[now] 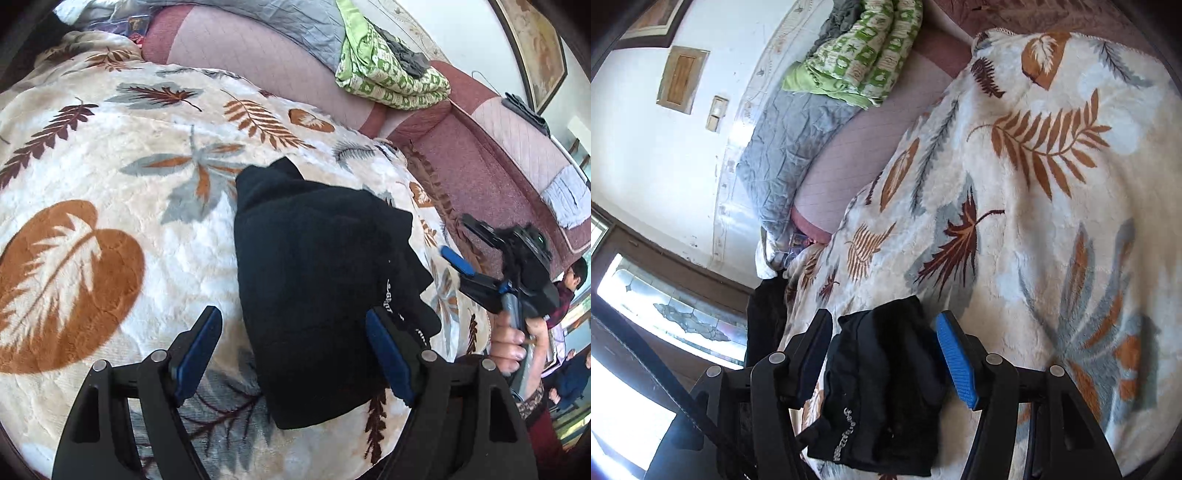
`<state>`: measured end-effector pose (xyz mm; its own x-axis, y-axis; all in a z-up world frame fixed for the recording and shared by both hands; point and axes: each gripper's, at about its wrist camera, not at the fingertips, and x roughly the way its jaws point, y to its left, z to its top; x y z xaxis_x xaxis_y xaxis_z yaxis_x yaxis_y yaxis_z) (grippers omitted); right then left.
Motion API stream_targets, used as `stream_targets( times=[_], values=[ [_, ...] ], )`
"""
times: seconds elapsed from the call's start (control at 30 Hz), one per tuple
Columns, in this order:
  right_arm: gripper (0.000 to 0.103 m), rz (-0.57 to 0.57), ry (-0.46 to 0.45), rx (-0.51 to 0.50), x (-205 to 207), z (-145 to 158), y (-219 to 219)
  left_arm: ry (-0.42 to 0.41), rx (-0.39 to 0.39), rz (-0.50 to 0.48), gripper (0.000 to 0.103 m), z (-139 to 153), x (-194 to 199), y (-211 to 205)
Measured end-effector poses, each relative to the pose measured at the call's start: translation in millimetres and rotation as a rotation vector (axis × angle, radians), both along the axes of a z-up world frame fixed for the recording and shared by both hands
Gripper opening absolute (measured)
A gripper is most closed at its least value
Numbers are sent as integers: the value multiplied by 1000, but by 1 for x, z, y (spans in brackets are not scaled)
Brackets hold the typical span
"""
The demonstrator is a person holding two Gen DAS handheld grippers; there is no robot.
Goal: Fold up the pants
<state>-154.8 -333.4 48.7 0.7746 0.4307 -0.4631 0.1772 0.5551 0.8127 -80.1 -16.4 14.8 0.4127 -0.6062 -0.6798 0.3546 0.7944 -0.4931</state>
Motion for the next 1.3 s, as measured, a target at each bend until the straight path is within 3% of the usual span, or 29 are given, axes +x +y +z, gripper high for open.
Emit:
stream_targets(
  times=[0.1,0.2,0.23,0.3,0.4,0.5,0.6,0.73,0.83,0.93,1.13,1.17,1.23,1.3],
  values=[
    [65,48,68,12,25,-21,17,-8,13,-15,79,-2,-4,-4],
    [65,168,116,113,38,-49,42,-13,1,-25,79,-2,-6,-3],
    [65,190,119,101,38,-50,50,-15,-8,-28,79,0,-6,-2],
    [65,221,119,17,38,-38,56,-23,-17,-34,79,2,-6,-2],
    [65,157,113,-90,31,-17,52,-21,-30,-37,79,3,-6,-2],
    [62,175,115,-182,31,-3,63,-17,-37,-40,79,2,-5,-3],
    [46,219,226,-296,42,-11,85,-23,-38,-37,79,5,-6,-1],
    [42,231,231,-446,41,-9,103,-51,-32,-11,79,12,-9,6],
    [44,93,220,-579,25,8,97,-53,-33,8,79,14,-7,11],
    [44,80,145,-502,8,20,91,-39,-37,15,79,12,-6,13],
    [41,238,186,-421,19,-8,118,-57,-12,14,79,18,-14,10],
    [27,234,177,-429,19,-8,121,-64,-7,18,79,20,-16,10],
    [11,227,154,-422,17,-4,119,-73,6,29,79,24,-17,12],
    [5,228,135,-400,13,1,112,-72,23,42,79,26,-16,14]
  ],
)
